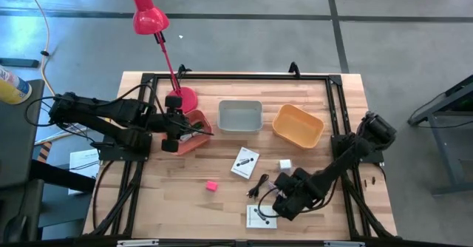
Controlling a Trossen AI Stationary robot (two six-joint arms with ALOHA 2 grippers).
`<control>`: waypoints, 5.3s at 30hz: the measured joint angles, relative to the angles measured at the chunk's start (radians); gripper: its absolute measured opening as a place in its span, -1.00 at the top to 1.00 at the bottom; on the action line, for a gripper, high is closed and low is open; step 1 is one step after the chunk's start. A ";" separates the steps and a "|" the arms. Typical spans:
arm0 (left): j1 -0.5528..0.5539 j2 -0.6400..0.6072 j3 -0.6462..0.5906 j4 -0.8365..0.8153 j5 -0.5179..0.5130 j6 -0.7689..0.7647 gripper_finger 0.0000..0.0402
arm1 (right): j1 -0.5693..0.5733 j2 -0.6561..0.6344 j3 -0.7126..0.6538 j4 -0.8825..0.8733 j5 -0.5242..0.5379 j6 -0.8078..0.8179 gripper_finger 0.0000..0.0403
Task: Pick and place items into bin
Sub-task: Put the violet charger cable into the dark brown bin
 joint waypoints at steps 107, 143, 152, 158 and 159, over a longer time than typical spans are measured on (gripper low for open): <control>-0.001 -0.083 0.001 -0.020 0.064 -0.141 0.24 | -0.428 -0.166 -0.010 0.534 0.030 -0.852 0.91; 0.000 -0.133 -0.072 0.065 0.132 -0.219 0.24 | -0.575 0.170 0.142 0.752 -0.312 -0.936 0.51; -0.003 -0.094 -0.072 0.231 0.297 -0.138 0.24 | -0.543 0.087 0.141 0.614 -0.297 -0.953 0.19; -0.078 0.040 -0.072 0.332 0.325 -0.066 0.24 | -0.473 -0.002 0.141 0.278 -0.209 -0.974 0.12; -0.092 0.071 -0.072 0.353 0.322 -0.057 0.24 | -0.457 -0.015 0.141 0.238 -0.194 -0.971 0.12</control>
